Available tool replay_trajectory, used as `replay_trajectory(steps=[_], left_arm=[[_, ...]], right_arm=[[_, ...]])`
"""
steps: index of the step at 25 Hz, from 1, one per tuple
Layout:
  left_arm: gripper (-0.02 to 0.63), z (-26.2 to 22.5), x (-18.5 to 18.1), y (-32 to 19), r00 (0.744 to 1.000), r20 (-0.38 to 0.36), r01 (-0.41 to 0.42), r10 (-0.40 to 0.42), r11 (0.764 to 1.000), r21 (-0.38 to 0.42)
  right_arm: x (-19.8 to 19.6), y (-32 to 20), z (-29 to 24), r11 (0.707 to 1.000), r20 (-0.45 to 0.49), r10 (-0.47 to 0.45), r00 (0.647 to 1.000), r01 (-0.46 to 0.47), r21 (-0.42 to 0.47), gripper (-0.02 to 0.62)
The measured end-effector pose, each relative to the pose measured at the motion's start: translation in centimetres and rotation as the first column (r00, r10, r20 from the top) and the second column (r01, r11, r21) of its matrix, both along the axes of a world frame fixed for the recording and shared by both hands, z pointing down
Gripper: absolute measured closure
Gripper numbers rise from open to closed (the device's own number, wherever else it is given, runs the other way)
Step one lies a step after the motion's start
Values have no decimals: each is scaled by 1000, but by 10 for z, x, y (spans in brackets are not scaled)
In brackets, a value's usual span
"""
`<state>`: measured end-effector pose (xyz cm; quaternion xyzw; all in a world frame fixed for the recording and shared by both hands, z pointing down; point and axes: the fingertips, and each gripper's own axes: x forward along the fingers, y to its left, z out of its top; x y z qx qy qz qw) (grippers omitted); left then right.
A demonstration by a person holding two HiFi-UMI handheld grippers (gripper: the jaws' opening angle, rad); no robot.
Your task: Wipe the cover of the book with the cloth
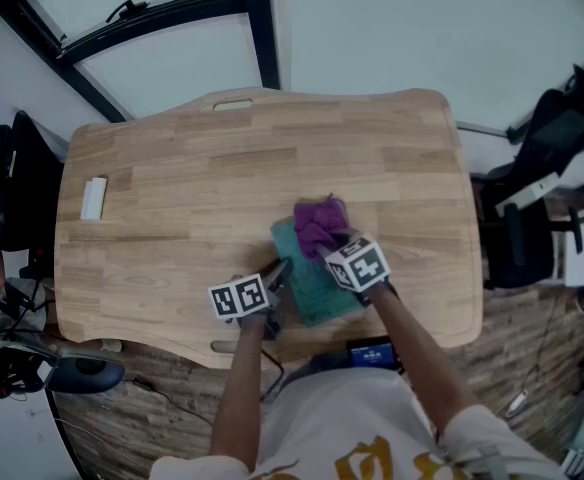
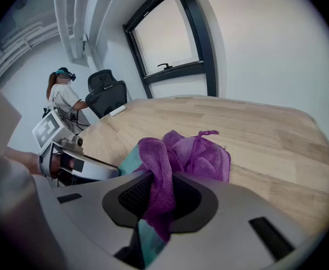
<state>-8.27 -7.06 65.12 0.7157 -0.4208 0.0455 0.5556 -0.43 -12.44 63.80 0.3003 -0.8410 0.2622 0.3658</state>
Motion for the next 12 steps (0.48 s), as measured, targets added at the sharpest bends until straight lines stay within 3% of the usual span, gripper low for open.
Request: replay_trajectory(steps=[12], left_arm=[[485, -2, 1, -1, 1000, -1, -1, 1, 1000, -1]], right_arm=[[-33, 10, -4, 997, 9, -79, 997, 79, 0, 523]])
